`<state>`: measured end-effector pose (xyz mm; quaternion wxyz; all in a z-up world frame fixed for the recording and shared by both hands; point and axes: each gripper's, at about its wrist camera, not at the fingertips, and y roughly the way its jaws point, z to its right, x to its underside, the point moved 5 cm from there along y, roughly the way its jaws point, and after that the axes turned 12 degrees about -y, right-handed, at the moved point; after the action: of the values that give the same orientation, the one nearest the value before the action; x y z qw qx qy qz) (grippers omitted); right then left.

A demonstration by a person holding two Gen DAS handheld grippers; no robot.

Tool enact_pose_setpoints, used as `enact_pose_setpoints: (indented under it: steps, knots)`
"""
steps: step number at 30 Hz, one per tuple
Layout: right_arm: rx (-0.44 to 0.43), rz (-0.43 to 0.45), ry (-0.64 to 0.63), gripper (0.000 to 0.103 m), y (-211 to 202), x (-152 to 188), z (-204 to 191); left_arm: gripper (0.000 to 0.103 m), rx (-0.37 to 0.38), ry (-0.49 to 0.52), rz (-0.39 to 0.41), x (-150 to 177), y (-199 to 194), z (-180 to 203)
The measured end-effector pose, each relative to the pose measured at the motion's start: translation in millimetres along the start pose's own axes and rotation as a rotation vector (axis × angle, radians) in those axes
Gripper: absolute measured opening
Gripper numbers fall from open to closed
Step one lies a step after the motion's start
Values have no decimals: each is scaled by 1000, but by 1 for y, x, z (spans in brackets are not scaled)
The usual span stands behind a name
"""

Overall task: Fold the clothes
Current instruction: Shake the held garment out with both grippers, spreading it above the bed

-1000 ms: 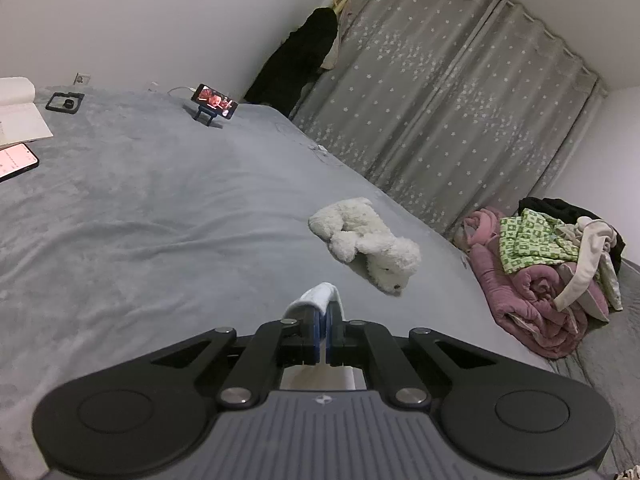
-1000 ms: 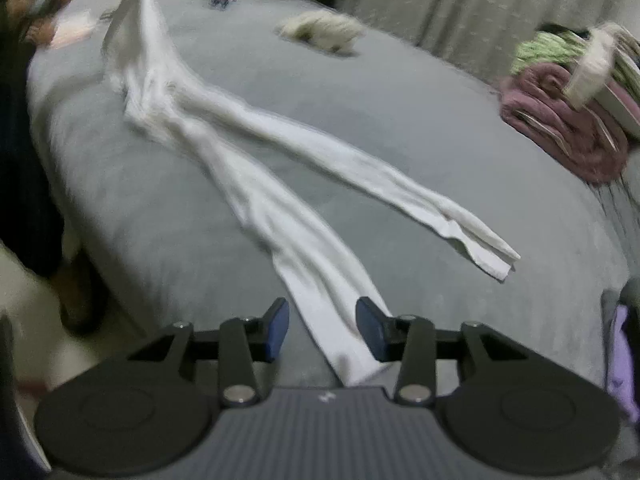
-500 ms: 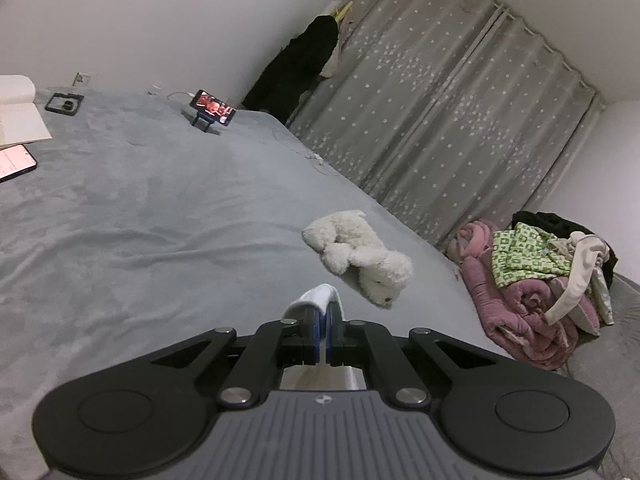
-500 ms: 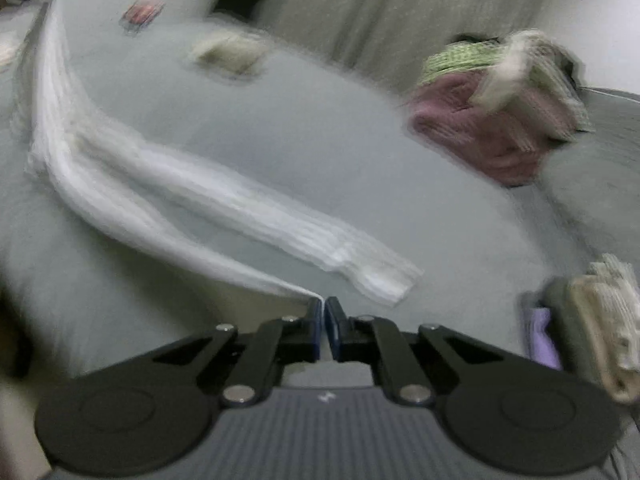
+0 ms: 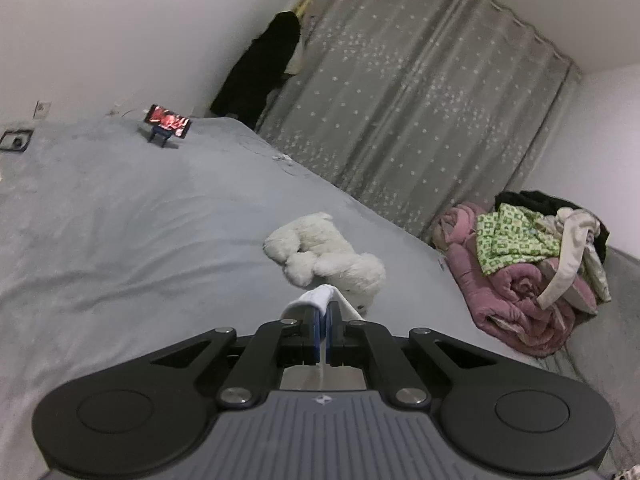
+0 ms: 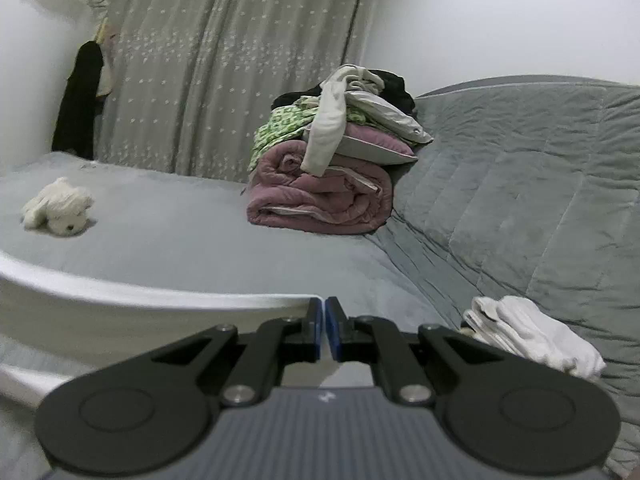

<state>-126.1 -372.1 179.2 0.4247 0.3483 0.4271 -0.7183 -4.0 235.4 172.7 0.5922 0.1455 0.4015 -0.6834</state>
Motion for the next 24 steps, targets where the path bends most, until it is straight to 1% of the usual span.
enact_pose_setpoints:
  steps: [2, 4, 6, 11, 12, 14, 17, 19, 21, 23, 24]
  knots:
    - [-3, -12, 5, 5, 26, -8, -2, 1, -9, 14, -5, -4, 16, 11]
    - [25, -24, 15, 5, 58, -27, 4, 1, -24, 27, -4, -9, 33, 19]
    - [55, -35, 26, 5, 91, -46, 10, 1, -28, 18, -7, -16, 50, 28]
    - [131, -62, 53, 5, 174, -96, 25, 1, -5, -26, 26, -53, 90, 66]
    - [146, -68, 58, 5, 190, -105, 27, 1, 18, -40, 42, -62, 92, 73]
    - [180, -3, 137, 5, 195, -141, 46, 1, 67, -29, 80, -72, 84, 85]
    - [174, 125, 237, 5, 168, -173, 64, 1, 70, 69, 121, -67, 69, 82]
    - [155, 169, 219, 5, 149, -166, 61, 1, 69, 105, 109, -56, 63, 62]
    - [86, 150, 210, 5, 133, -135, 50, 1, 56, 145, 60, -41, 61, 33]
    - [0, 93, 199, 5, 124, -95, 37, 1, 22, 202, -1, -25, 62, 3]
    - [-49, 41, 186, 5, 117, -66, 25, 1, -1, 237, -42, -15, 64, -13]
